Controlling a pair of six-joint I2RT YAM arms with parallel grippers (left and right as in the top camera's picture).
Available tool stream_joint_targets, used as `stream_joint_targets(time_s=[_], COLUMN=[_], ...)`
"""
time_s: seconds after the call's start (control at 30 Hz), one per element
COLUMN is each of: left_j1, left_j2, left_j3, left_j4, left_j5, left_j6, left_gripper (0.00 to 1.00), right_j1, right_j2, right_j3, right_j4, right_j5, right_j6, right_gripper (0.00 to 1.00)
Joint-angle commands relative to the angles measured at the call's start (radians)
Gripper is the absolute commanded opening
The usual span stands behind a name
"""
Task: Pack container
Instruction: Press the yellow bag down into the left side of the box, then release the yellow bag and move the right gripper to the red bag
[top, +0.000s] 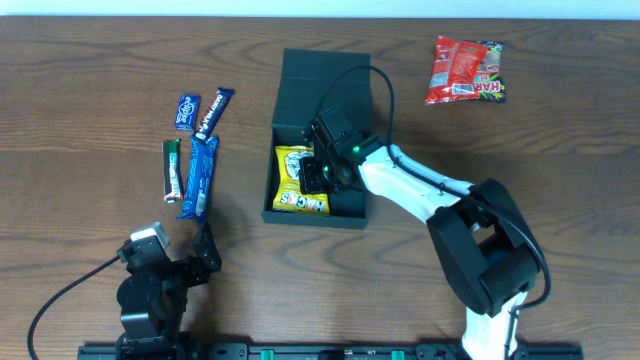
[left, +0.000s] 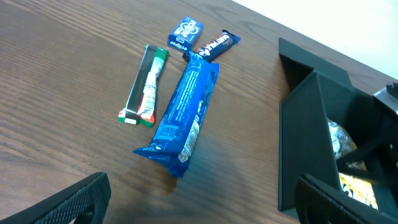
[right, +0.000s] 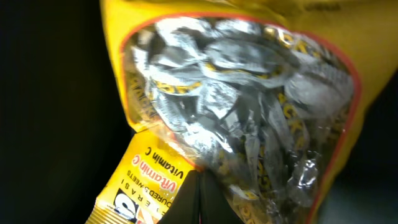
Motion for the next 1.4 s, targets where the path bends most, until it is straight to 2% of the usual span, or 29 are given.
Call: stream_joint_targets(time_s=[0.0,0.13,0.3,0.47,0.77,1.37], left_j1=[0.003,0.003,0.003,0.003,0.003,0.003], left_j2=[-0.006,-0.006,-0.006,-0.006,-0.005,-0.005], left_j3=[-0.015,-0.015,-0.015,-0.015,-0.015,-0.015], left_j4=[-0.003,-0.003,-0.003,-0.003,-0.004,-0.004], left_j5=[-0.004,-0.004,-0.004,-0.003,-0.003,-0.003], left_j6=[-0.004,-0.004,-0.004,-0.004,-0.004,-0.004], left_gripper=[0.95,0.95,0.95,0.95,0.95,0.95], right_j1=[-0.012,-0.046,-0.082,-0.075,-0.030,0.003], right_j2=[-0.087,-0.206,-0.292,-0.206,-0.014,0.010], right_j3=[0.042,0.044,0.043,0.037,0.037,0.037], right_j4=[-0.010,-0.055,-0.167,-0.254,-0.248,-0.213], right_j5=[0.011,0.030,0.188,0.186,0.156,0.013], right_j6=[-0.087,-0.112,-0.128,-0.145,-0.145,-0.185], right_gripper=[0.02,0.01,0.01,0.01,0.02,0.02])
